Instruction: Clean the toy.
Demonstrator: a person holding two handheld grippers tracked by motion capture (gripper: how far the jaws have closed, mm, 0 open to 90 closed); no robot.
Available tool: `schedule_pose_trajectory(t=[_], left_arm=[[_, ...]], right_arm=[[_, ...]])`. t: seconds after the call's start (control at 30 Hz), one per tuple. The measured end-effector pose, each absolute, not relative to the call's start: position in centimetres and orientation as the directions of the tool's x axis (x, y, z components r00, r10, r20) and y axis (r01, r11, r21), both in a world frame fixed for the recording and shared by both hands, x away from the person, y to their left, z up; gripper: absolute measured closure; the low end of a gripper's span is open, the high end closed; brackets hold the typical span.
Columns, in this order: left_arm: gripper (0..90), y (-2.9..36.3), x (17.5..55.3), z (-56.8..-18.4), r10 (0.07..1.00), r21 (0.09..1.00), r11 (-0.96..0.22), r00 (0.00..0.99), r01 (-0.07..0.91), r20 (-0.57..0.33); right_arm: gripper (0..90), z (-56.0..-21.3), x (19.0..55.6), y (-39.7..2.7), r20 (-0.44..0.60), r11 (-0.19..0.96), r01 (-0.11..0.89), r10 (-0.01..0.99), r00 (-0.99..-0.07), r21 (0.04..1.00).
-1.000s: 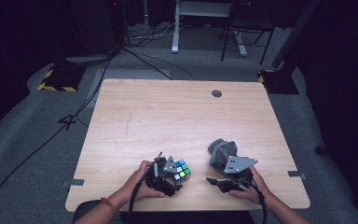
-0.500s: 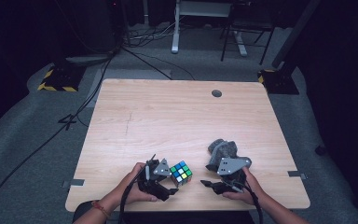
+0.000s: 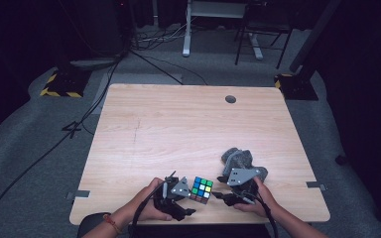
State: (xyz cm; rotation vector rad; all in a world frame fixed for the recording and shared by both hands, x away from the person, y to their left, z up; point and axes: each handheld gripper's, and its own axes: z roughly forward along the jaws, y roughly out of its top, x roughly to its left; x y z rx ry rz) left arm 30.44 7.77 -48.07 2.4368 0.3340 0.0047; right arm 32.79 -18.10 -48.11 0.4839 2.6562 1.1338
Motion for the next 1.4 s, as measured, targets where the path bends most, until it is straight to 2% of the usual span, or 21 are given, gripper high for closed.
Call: schedule_pose_trajectory(t=[0.1,0.17,0.2,0.27,0.4,0.73,0.83,0.87,0.93,1.03,1.4], left_arm=[[25.0,7.8,31.0,-48.2,0.260,0.629,-0.740,0.964,0.239,-0.061],[16.3,8.1,31.8,-48.2,0.278,0.637,-0.731,0.959,0.243,-0.048],[15.4,8.2,32.3,-48.2,0.288,0.644,-0.722,0.956,0.254,-0.055],[15.6,8.2,33.2,-48.1,0.290,0.655,-0.711,0.955,0.255,-0.057],[15.6,7.3,34.3,-47.8,0.231,0.661,-0.721,0.972,0.208,-0.053],[15.7,5.0,35.4,-48.2,0.123,0.635,-0.759,0.990,0.142,-0.075],[16.4,4.7,35.3,-48.3,0.116,0.630,-0.764,0.990,0.142,-0.083],[22.3,4.6,35.3,-48.3,0.106,0.621,-0.773,0.992,0.129,-0.075],[23.7,4.5,35.0,-48.3,0.097,0.614,-0.783,0.994,0.104,-0.046],[25.9,4.7,35.0,-48.3,0.097,0.617,-0.779,0.994,0.111,-0.055],[24.7,4.3,34.9,-48.1,0.103,0.635,-0.766,0.994,0.100,-0.032]], right_arm=[[48.5,-48.5,32.8,-18.1,-0.070,0.659,0.213,0.375,-0.925,0.721],[49.9,-48.6,32.9,-18.2,-0.071,0.661,0.211,0.373,-0.925,0.720],[50.9,-48.7,33.0,-18.2,-0.069,0.660,0.213,0.374,-0.925,0.720],[51.8,-48.7,33.2,-18.3,-0.065,0.658,0.218,0.378,-0.924,0.721],[52.2,-48.8,33.2,-18.3,-0.057,0.658,0.219,0.371,-0.927,0.721],[47.9,-48.8,33.2,-18.2,-0.052,0.656,0.200,0.344,-0.938,0.728],[47.9,-48.6,33.1,-18.3,-0.047,0.645,0.202,0.347,-0.937,0.737],[48.0,-48.6,33.1,-18.3,-0.046,0.643,0.199,0.344,-0.938,0.739],[47.6,-48.4,33.0,-18.3,-0.048,0.638,0.196,0.344,-0.938,0.745],[47.7,-48.3,33.0,-18.3,-0.055,0.633,0.191,0.347,-0.936,0.750],[47.4,-47.1,32.9,-18.4,-0.044,0.591,0.183,0.348,-0.937,0.786]])
